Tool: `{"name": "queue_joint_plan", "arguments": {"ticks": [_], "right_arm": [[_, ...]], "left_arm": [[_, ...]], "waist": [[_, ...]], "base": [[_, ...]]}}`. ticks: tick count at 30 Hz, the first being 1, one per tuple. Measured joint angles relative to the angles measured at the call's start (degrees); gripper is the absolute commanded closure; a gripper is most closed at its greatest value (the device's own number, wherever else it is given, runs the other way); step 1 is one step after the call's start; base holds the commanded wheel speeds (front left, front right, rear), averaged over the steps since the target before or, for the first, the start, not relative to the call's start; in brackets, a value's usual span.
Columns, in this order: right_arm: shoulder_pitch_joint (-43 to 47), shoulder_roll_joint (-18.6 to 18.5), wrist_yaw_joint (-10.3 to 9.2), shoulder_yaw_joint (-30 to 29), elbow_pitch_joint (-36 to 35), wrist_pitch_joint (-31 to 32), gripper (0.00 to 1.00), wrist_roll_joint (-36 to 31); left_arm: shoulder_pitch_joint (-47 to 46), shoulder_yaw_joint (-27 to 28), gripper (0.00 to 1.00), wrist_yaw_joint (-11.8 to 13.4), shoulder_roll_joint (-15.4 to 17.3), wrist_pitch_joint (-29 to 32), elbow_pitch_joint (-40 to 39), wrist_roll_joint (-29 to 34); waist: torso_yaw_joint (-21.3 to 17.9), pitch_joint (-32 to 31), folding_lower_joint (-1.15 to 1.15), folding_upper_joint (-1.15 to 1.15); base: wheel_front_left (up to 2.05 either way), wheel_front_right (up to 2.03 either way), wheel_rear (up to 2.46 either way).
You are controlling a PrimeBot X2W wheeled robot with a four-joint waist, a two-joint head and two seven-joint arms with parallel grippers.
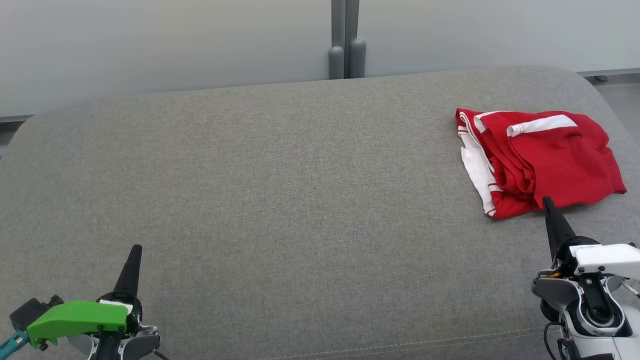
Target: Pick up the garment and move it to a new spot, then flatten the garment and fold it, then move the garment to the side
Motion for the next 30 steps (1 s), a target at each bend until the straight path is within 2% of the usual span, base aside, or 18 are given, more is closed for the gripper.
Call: {"name": "queue_joint_plan", "arguments": {"ticks": [14,30], "right_arm": [[0.03,1.68,1.68,-2.57,-0.9,2.58,1.0,9.83],[0.04,1.7,2.01,-2.69,-1.1,2.61,1.0,9.95]], "left_arm": [[-0.3,3.48,1.0,-1.72,-1.34,2.64,-0.34,-8.93],[-0.51,3.61,1.0,-1.72,-1.49,2.69,-0.45,-9.14]], "waist": [[-0.55,-0.33,0.0,0.0],[-0.55,-0.32,0.0,0.0]], "base": [[0.0,0.0,0.0],[0.0,0.0,0.0]]}}
